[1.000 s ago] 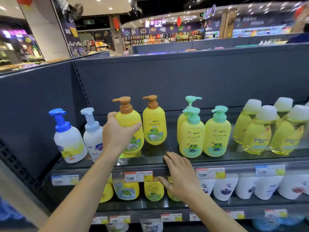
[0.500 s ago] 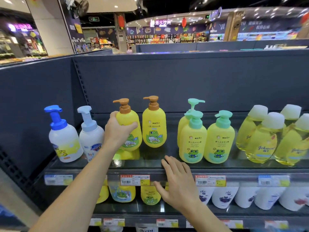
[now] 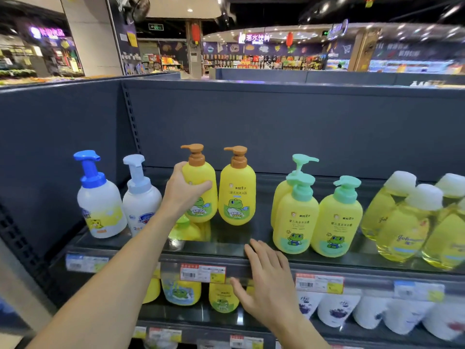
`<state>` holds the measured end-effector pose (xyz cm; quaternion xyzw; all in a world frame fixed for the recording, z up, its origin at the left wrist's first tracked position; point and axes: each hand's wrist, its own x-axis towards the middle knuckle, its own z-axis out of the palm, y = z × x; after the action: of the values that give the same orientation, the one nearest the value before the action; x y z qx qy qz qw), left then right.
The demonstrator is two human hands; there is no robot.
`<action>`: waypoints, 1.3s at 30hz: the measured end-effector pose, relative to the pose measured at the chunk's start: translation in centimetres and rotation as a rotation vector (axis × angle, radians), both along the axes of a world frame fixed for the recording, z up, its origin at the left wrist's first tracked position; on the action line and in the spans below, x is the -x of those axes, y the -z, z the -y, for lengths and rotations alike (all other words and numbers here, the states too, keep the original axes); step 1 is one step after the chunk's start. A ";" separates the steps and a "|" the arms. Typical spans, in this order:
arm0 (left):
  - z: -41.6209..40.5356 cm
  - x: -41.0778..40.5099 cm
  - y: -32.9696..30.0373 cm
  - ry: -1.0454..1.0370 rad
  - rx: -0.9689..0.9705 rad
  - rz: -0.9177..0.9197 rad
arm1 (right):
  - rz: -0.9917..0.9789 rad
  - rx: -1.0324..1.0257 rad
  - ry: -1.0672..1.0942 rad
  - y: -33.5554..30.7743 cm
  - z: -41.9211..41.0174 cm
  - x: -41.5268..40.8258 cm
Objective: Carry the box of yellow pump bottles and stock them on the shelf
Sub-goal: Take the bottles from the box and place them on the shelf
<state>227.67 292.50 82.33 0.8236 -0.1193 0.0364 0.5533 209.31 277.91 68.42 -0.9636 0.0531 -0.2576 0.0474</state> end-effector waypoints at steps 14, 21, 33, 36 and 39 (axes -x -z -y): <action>-1.8 10.9 1.9 -0.119 0.014 0.464 | 0.005 -0.066 0.015 -2.1 -0.5 0.3; -16.5 22.8 17.6 -0.034 -0.451 0.201 | -0.097 -0.579 -0.350 4.1 -10.6 7.4; -31.9 35.6 51.7 -0.059 -0.724 -0.769 | -1.251 -0.813 0.110 38.5 -24.1 20.1; -29.4 36.6 55.3 0.002 -0.705 -0.825 | -1.208 -0.759 0.180 41.5 -23.8 20.3; -26.7 37.1 59.4 -0.011 -0.545 -0.984 | -1.137 -0.565 0.241 44.9 -22.2 21.0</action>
<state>190.54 319.25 22.97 0.8572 0.1521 -0.3815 0.3106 188.32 300.08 23.56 -0.8876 0.2433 0.3133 0.2343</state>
